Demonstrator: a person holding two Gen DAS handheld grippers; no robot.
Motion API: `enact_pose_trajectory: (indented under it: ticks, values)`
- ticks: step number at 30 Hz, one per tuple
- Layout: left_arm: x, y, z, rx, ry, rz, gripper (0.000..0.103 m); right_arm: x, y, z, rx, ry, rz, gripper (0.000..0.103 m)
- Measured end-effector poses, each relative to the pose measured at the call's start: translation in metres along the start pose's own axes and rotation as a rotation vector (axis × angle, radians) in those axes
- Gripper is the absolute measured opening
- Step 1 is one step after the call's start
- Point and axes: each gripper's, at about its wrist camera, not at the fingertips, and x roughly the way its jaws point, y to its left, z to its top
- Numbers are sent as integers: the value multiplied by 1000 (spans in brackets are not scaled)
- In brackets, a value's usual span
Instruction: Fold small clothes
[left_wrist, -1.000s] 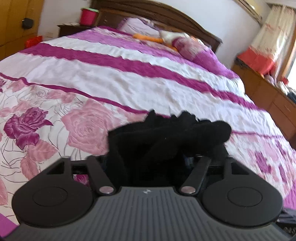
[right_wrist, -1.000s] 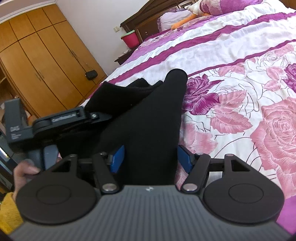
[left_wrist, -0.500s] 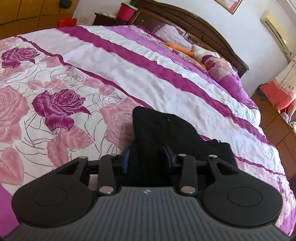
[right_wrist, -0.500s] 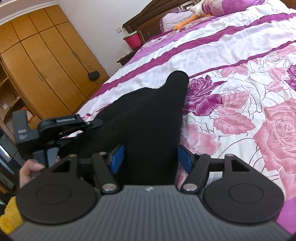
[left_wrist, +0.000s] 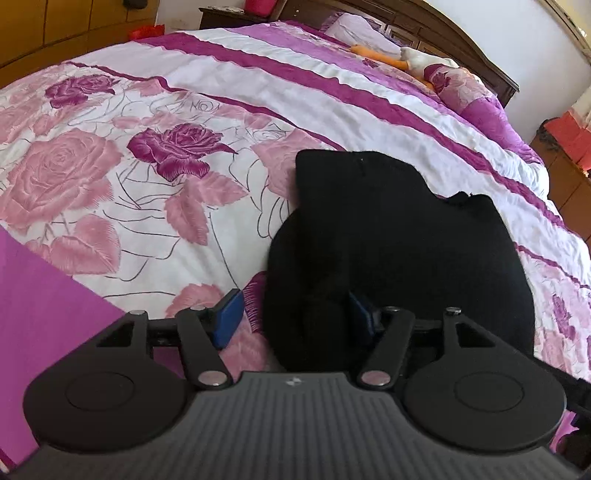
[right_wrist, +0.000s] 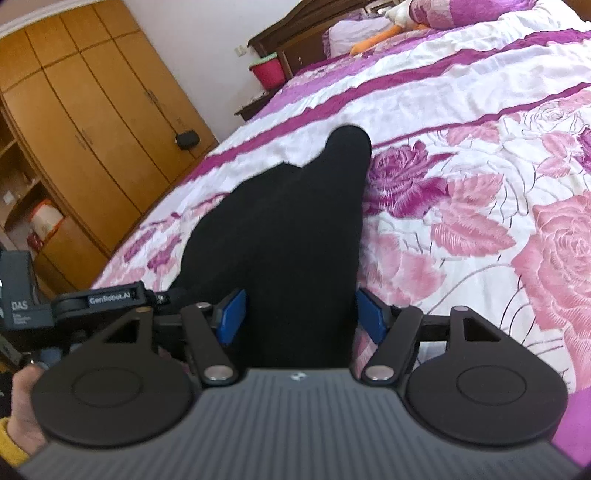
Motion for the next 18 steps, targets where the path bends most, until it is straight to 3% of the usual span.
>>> enact_pose_trajectory:
  ticks: [7,12,18]
  values:
    - [-19,-7,7,32,2,25,69,-7,1,-2,20,-11,2,69]
    - [-27,-14,15,68,-3,25,71,-17,-4,8,28,-103,-7,69]
    - [-18,-16,18,56,21,1,76,-10,-13,13,56,-87,-2,69]
